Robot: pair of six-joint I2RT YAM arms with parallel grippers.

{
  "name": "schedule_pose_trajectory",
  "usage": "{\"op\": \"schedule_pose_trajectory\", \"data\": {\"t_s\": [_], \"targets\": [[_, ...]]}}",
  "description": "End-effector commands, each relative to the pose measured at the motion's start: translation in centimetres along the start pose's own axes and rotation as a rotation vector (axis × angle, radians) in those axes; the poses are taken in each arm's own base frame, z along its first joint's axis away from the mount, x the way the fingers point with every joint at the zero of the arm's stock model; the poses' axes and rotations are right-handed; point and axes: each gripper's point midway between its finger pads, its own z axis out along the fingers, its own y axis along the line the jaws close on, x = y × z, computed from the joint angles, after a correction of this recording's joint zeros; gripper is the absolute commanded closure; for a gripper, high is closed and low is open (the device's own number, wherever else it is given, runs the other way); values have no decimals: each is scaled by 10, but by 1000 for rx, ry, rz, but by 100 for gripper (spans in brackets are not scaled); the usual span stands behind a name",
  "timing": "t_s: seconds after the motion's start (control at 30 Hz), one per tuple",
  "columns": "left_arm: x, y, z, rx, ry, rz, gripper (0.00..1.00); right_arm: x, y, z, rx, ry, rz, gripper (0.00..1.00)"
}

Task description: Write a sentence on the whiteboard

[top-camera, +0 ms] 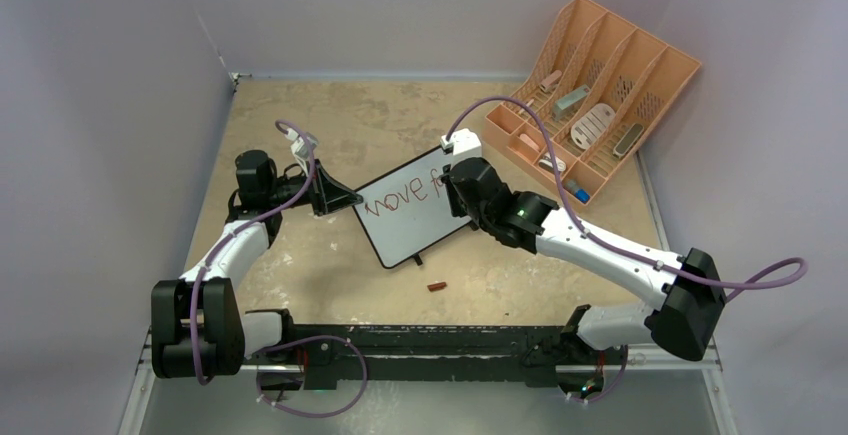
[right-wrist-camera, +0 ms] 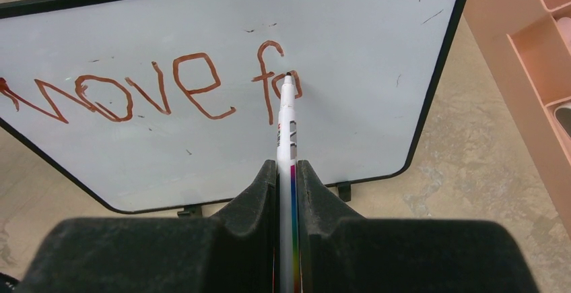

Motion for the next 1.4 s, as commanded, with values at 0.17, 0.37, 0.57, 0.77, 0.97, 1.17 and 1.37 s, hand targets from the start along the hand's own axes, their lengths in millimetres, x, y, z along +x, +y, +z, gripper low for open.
{"op": "schedule_pose_trajectory", "data": {"t_s": [0.17, 0.37, 0.57, 0.77, 0.97, 1.17, 1.37], "targets": [[-7, -3, 2, 24, 3, 64, 100, -14, 10, -5, -62, -29, 5, 100], [-6, -3, 2, 21, 3, 63, 100, -18, 4, -11, -39, -44, 5, 100], [-7, -3, 2, 18, 2, 63, 100, -24, -6, -16, 2, -71, 6, 100], [-7, -3, 2, 19, 3, 63, 100, -23, -13, -15, 25, -75, 8, 100], [-7, -2, 2, 19, 4, 61, 100, -22, -16, -11, 35, -76, 17, 100], [-7, -2, 2, 18, 3, 62, 100, -24, -13, -8, 27, -77, 17, 100], [-7, -3, 2, 20, 4, 61, 100, -24, -11, -5, 15, -69, 5, 100]]}}
